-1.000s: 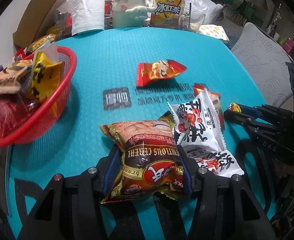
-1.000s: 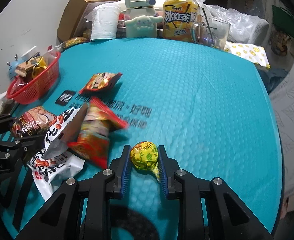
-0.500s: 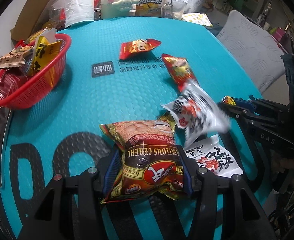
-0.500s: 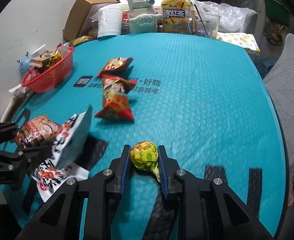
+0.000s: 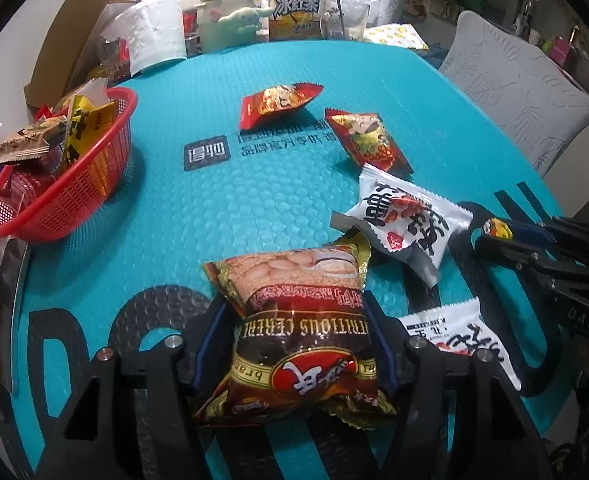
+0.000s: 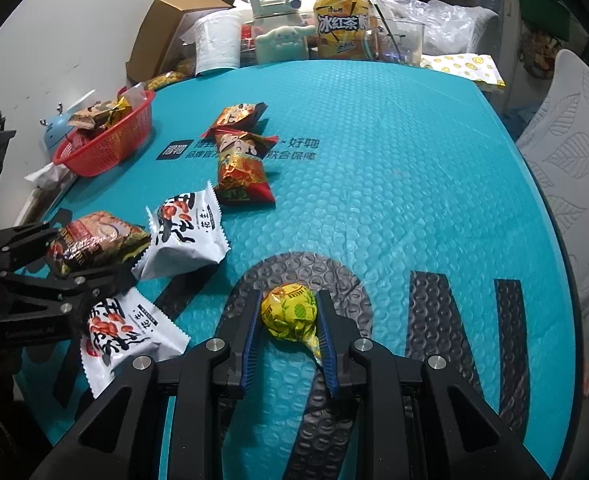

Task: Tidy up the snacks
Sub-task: 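Lift and carry the cereal bag and lollipop toward the red basket with both grippers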

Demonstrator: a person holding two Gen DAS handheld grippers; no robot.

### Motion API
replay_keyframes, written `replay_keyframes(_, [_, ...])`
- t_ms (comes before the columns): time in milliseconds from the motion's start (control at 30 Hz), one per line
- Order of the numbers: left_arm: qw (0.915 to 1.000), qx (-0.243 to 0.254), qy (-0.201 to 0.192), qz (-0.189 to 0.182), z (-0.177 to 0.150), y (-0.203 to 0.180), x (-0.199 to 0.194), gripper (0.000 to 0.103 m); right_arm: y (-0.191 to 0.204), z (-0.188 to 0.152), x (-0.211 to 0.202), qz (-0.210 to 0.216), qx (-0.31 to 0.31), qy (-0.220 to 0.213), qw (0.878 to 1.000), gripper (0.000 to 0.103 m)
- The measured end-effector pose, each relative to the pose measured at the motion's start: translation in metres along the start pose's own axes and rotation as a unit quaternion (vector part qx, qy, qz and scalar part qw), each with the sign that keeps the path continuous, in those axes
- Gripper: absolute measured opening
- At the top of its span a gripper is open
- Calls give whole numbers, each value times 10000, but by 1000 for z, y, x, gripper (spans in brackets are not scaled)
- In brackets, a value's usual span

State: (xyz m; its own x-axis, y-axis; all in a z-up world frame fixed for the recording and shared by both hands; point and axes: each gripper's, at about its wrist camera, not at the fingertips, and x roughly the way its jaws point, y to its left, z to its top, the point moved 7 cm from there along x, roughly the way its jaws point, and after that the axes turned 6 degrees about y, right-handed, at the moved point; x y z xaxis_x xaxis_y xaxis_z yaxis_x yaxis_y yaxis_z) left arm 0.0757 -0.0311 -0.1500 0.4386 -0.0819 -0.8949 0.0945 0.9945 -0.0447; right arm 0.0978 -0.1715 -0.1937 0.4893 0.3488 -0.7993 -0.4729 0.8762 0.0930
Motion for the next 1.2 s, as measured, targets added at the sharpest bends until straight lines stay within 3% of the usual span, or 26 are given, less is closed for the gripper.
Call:
replay_keyframes(67, [10000,-24,-64,54,0,3,-2,52,0,-1,0,-23,-9,1,10000,26])
replay_keyframes(233, [9998,-159,-54,-81,0,8,-4,47,1,-1,-1,-85,-24,-36,10000,26])
replay_keyframes(600, [9991,-140,-124,-373,-1,3,-18,47,6,-5,-8,151,128,-102,9998,26])
replay_keyframes(1200, [9978,-175,-492,-411,-6,9,-59,47,45,-13,-29,501,-42,-334,9982,26])
